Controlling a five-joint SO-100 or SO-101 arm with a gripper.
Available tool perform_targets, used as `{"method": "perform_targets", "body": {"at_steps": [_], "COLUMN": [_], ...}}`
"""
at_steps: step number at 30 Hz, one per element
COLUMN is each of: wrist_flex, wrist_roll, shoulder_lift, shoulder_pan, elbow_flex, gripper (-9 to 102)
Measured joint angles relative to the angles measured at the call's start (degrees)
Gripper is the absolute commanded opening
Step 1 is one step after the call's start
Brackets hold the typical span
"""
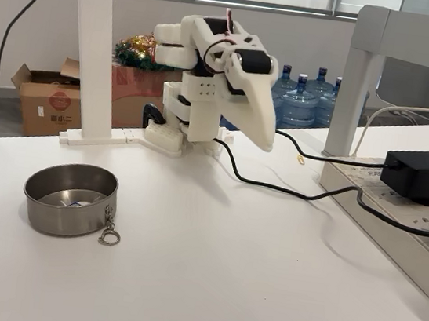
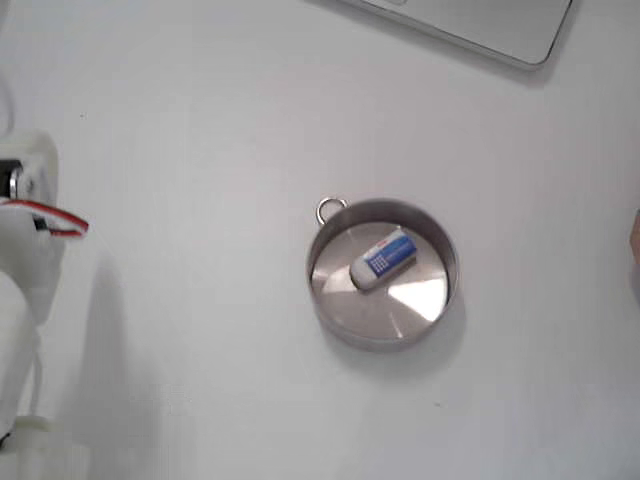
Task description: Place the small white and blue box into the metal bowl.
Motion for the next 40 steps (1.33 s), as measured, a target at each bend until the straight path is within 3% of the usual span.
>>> {"method": "perform_targets", "body": {"at_steps": [5,9,40], "wrist_flex": [9.8,13.1,13.5], "wrist_roll": [0.0,0.0,0.0], "shoulder_lift": [5.0,5.5,5.6], "shoulder_pan": [-0.7,-0.8,-0.8], "elbow_flex": [-0.2,-0.2,-0.2], "gripper": [-5,-5,-5]}}
